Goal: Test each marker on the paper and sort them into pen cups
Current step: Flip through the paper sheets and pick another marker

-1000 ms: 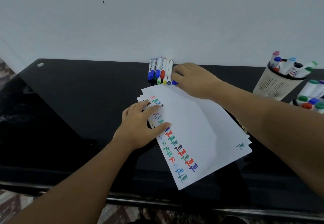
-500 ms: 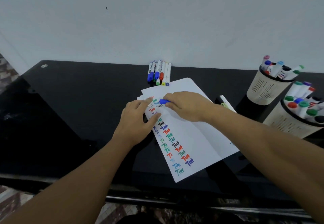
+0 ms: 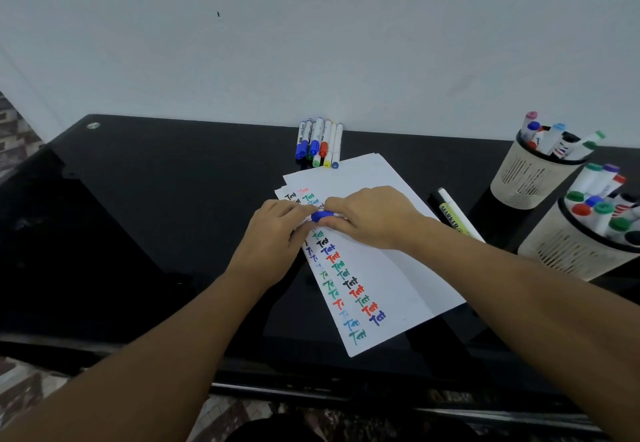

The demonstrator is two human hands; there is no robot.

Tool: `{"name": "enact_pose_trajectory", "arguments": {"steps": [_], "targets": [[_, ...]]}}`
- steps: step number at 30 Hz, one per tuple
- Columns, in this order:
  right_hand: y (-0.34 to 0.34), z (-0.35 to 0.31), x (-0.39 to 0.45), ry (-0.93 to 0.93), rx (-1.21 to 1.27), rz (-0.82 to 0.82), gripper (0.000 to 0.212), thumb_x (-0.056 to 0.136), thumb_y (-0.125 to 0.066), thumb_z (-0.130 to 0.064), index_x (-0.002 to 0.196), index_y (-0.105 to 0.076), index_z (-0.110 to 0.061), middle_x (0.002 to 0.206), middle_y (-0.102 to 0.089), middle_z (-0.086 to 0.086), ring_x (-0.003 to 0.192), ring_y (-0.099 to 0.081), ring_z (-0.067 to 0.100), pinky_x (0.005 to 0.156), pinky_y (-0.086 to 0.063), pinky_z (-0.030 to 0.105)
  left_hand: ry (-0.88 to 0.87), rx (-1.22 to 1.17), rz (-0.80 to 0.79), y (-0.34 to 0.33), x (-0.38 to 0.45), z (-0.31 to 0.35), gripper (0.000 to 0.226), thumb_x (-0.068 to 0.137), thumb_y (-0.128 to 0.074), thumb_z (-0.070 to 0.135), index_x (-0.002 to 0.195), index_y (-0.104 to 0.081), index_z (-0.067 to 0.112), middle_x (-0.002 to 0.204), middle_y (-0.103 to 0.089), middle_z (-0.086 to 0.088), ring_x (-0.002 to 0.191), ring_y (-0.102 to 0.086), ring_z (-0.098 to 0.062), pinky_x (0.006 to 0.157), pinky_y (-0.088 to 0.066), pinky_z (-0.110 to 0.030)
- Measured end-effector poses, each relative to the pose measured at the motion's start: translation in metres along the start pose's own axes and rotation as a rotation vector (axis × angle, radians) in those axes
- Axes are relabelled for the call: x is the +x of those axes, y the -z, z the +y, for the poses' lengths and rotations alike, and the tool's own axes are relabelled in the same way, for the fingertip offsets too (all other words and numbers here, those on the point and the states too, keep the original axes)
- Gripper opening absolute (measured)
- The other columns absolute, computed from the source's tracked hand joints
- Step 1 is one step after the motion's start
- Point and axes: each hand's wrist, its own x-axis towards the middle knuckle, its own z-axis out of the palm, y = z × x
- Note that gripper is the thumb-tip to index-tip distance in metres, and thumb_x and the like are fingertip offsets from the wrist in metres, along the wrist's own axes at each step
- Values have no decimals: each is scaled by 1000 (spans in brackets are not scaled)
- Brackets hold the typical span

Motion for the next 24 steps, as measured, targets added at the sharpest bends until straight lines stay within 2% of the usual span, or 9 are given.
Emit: {"name": "enact_pose_trajectory", "arguments": {"steps": [3, 6, 8, 11, 14, 17, 21, 23, 24], "targets": [[-1, 2, -4, -17, 132, 26, 38, 107, -35, -56, 132, -42, -29, 79, -59, -6, 67, -55, 10, 59, -42, 31, 49, -9, -5, 2, 1, 2, 31, 101, -61, 27, 130, -66, 16, 122, -67, 2, 117, -52, -18, 97, -48, -44], [2, 7, -11, -78, 478, 43, 29, 110, -37, -25, 137, -28, -30, 83, -58, 1, 69, -55, 15, 65, -45, 35, 203, -8, -21, 2, 3, -1, 34, 104, -54, 35, 132, -63, 18, 127, -62, 2, 122, -47, -16, 103, -44, -40], [6, 8, -12, -94, 576, 100, 31, 108, -36, -11, 129, -39, -32, 103, -62, 3, 80, -61, 14, 77, -52, 36, 259, 13, -38, 1, 3, -4, 33, 103, -53, 39, 129, -63, 22, 126, -58, 4, 121, -46, -16, 102, -44, -39], [6, 3, -10, -203, 866, 231, 36, 108, -35, -11, 107, -66, -29, 123, -64, -4, 95, -69, 8, 92, -56, 36, 301, 11, -52, -1, 5, -4, 41, 102, -53, 42, 139, -55, 25, 133, -52, 4, 126, -42, -18, 105, -41, -37], [-2, 1, -6, -299, 1187, 203, 46, 105, -36, -4, 120, -68, -34, 131, -64, -6, 112, -67, 9, 100, -53, 33, 232, 29, -121, 0, 6, -3, 55, 104, -47, 47, 156, -33, 37, 148, -43, 5, 139, -32, -17, 117, -31, -42], [-11, -2, -11, -288, 1211, 166, 57, 101, -46, 7, 133, -59, -39, 128, -64, -5, 116, -62, 12, 90, -55, 25, 174, 102, -235, 1, 6, -3, 49, 105, -37, 52, 154, -30, 50, 159, -34, 4, 148, -23, -19, 122, -19, -45], [-23, -5, -11, -339, 1241, 367, 31, 102, -57, -2, 112, -57, -32, 110, -67, -1, 102, -68, 11, 89, -58, 32, 215, 146, -302, 2, 10, -1, 51, 103, -33, 60, 151, -40, 45, 163, -29, 8, 150, -19, -17, 122, -13, -44], [-22, -10, -10, -353, 1333, 430, 10, 109, -51, -29, 115, -58, -28, 94, -68, -2, 89, -67, 6, 91, -58, 35, 232, 146, -318, 2, 12, 0, 56, 101, -34, 64, 152, -40, 42, 164, -28, 9, 151, -17, -16, 123, -11, -44], [-22, -13, -9, -359, 1320, 446, 25, 108, -46, -44, 119, -60, -27, 85, -66, -3, 81, -64, 5, 87, -56, 31, 237, 144, -319, 1, 11, 0, 58, 100, -35, 66, 152, -40, 41, 164, -28, 8, 151, -17, -16, 123, -11, -44]]}}
